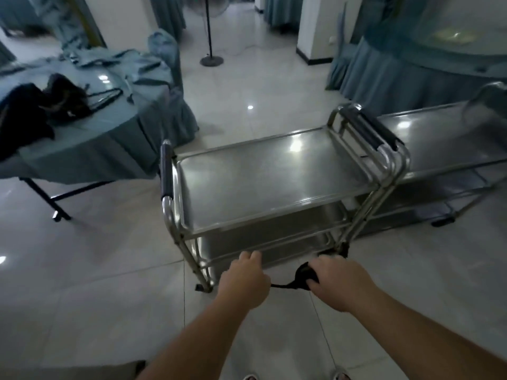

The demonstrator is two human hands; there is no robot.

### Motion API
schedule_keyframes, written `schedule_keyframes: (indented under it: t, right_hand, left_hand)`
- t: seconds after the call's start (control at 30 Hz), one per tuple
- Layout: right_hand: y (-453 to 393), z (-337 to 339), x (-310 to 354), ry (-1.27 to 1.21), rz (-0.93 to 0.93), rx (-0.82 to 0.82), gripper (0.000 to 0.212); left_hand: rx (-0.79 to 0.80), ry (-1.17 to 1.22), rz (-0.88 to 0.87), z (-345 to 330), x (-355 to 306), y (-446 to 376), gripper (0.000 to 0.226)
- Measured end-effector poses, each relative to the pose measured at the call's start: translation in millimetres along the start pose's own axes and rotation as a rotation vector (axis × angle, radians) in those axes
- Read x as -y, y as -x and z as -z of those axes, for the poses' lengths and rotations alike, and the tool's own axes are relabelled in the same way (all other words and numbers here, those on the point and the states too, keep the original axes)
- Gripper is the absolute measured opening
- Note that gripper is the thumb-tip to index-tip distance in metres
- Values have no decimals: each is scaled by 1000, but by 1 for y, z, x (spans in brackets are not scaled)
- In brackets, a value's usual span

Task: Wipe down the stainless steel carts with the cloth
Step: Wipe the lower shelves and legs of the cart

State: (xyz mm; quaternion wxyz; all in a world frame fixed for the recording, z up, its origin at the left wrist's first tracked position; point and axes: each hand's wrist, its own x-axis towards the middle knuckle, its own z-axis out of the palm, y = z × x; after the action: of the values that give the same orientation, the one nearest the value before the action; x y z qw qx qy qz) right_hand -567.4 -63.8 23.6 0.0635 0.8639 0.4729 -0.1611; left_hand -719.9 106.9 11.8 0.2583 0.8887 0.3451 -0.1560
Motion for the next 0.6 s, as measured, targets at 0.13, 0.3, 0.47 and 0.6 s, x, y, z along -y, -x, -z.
schedule_keyframes:
  t: [0.13, 0.3, 0.47, 0.6]
  right_hand:
    - [25, 10, -50, -123, -116, -50, 36]
    - [75, 10, -146, -298, -311, -61, 31]
    - [124, 8, -250, -353, -462, -98, 28]
    - [151, 11, -323, -363, -562, -145, 28]
  left_hand:
    - [-9, -62, -59, -1, -54, -10, 55]
    - [-5, -142, -183, -13, -162, -24, 57]
    - [-43, -204, -282, -32, -281, -27, 56]
    - [-69, -228, -343, -51, -358, -30, 47]
